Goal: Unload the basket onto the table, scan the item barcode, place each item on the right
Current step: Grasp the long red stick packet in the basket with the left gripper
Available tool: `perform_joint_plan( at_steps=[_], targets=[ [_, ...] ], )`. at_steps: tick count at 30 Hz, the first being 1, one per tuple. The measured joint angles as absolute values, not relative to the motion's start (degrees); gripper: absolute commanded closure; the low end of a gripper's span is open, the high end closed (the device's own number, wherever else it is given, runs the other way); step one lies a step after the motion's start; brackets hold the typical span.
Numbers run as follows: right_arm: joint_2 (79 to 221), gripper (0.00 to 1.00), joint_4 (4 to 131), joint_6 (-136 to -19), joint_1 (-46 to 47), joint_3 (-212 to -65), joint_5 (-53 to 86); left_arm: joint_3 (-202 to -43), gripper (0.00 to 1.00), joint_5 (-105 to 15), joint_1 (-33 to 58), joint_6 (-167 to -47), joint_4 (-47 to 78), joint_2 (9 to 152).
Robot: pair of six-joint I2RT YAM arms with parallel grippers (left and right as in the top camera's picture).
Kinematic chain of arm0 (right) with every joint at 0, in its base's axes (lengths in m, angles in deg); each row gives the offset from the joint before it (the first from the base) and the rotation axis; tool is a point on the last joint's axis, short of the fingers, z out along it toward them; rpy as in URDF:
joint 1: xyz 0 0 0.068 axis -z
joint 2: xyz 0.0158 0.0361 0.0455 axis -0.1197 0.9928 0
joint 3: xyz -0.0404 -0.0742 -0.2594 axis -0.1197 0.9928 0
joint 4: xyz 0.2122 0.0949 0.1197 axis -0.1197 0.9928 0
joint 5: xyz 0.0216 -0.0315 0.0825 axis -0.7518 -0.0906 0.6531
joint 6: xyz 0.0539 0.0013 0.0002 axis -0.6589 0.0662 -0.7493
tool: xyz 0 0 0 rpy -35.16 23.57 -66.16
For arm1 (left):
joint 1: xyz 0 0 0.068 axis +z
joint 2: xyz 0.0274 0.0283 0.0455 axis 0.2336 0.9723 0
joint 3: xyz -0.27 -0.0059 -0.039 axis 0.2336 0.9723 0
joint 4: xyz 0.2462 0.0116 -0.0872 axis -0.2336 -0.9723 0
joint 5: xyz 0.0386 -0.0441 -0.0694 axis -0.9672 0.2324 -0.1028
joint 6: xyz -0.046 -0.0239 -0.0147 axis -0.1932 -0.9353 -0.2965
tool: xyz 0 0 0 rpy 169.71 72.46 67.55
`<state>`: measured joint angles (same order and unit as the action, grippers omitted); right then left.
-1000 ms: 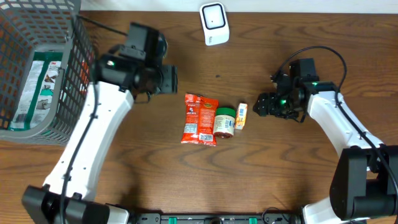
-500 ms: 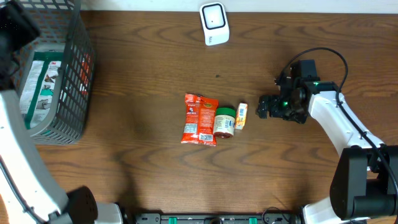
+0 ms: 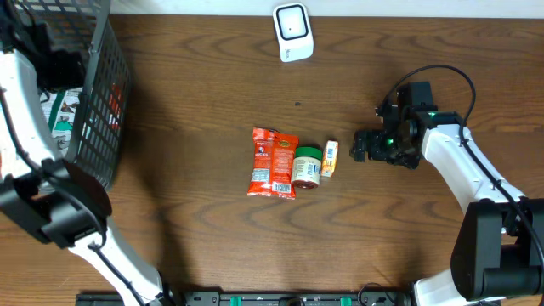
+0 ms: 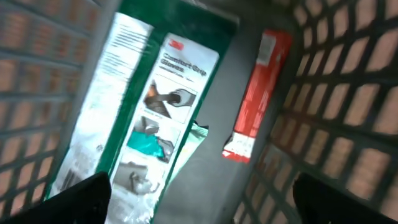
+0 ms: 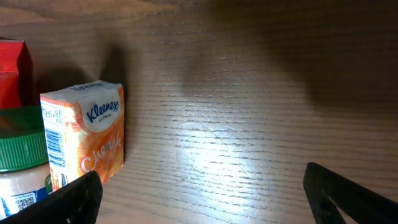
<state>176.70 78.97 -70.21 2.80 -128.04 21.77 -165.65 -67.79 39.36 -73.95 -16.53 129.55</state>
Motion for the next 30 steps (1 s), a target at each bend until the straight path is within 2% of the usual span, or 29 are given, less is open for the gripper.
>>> perform_joint_plan(
  at_steps=[9, 18, 24, 30],
  targets=[
    [176.7, 0.01, 79.0, -70.2, 2.8, -128.0, 21.8, -165.7, 0.05, -59.6, 41.7, -64.4, -17.4, 135.7],
    [176.7, 0.01, 79.0, -70.2, 2.8, -128.0, 21.8, -165.7, 0.07, -54.4, 41.7, -60.6, -17.1, 141.1],
    [176.7, 0.01, 79.0, -70.2, 2.8, -128.0, 21.8, -162.4, 0.2, -53.3, 41.7, -59.8, -13.9, 141.4],
    [176.7, 0.01, 79.0, -70.2, 2.8, -128.0, 21.8, -157.2, 0.28, -53.2, 41.7, -59.8, -9.9, 141.5]
  ],
)
